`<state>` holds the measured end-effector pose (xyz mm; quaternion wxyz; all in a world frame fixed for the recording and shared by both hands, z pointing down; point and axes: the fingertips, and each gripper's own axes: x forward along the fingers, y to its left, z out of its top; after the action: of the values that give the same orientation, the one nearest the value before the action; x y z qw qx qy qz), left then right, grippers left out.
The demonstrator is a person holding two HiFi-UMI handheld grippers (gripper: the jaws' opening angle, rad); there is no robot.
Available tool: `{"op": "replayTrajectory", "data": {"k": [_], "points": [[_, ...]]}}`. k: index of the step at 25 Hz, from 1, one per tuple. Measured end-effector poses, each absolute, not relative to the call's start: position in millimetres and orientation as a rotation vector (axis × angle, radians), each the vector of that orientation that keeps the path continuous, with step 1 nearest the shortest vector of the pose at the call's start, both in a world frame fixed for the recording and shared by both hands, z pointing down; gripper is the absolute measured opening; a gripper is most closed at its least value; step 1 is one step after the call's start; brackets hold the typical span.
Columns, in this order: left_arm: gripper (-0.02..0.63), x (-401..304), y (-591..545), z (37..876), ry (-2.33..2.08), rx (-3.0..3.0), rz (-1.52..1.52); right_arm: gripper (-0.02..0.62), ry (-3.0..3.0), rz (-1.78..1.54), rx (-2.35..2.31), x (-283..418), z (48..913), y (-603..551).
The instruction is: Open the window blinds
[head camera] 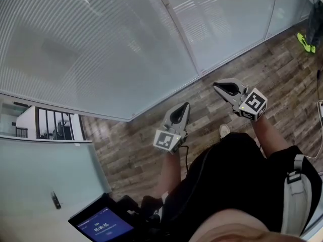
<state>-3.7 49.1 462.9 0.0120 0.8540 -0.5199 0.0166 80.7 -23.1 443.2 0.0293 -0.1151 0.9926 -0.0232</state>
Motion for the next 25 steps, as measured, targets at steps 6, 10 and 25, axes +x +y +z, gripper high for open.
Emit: {"op": "replayTrajectory", "data": {"k": [6, 10, 25], "points": [[0.003, 8.1, 5.4, 460.2, -1.596, 2.667, 0.072, 0.006, 3.03, -0.127, -0.299, 77.6, 435.8, -64.8], [0.003, 14.2, -19.2, 464.8, -1.625, 2.657, 0.085, 0.006, 3.042, -0.138, -0.265, 86.0, 448.2, -85.2], [0.003, 3.1, -32.2, 462.4, -1.73, 2.594, 0.07, 0.006, 3.061, -0.141, -0.193, 84.0, 450.6, -102.7]]}}
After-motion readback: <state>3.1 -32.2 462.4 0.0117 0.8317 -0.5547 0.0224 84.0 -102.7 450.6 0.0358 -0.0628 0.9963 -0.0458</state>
